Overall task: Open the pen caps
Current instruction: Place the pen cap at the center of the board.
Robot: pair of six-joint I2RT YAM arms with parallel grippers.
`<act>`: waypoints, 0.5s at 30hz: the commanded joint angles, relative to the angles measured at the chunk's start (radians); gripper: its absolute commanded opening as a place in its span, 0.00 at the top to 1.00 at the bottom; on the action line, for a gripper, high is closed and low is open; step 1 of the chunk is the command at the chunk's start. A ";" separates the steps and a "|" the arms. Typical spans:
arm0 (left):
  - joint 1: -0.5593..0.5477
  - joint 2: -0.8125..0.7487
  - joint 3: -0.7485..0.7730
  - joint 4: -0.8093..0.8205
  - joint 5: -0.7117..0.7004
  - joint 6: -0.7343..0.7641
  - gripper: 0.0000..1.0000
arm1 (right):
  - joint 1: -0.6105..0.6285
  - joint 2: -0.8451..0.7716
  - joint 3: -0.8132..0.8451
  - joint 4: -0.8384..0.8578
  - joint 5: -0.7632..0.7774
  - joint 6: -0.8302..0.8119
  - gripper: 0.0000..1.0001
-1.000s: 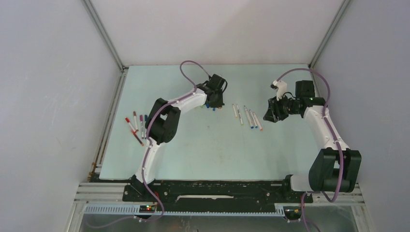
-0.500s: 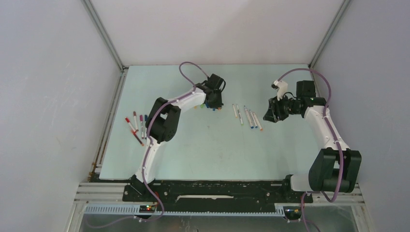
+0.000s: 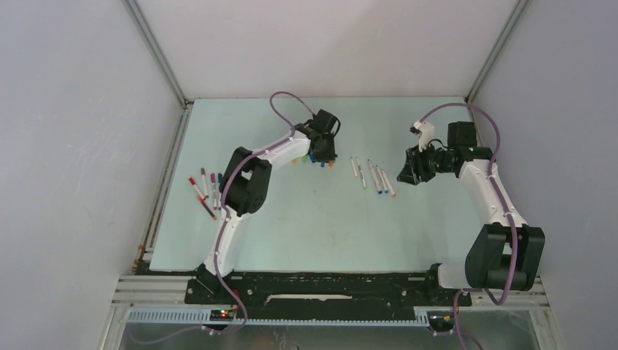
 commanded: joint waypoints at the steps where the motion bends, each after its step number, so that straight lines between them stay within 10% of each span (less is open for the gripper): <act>1: 0.005 -0.026 0.069 -0.002 0.006 0.003 0.74 | -0.008 -0.033 0.019 -0.002 -0.027 -0.015 0.53; 8: -0.008 -0.194 0.000 0.016 -0.026 0.075 0.72 | -0.009 -0.032 0.020 -0.007 -0.033 -0.020 0.53; 15: -0.016 -0.594 -0.446 0.245 -0.090 0.136 0.69 | -0.011 -0.040 0.019 -0.018 -0.055 -0.035 0.53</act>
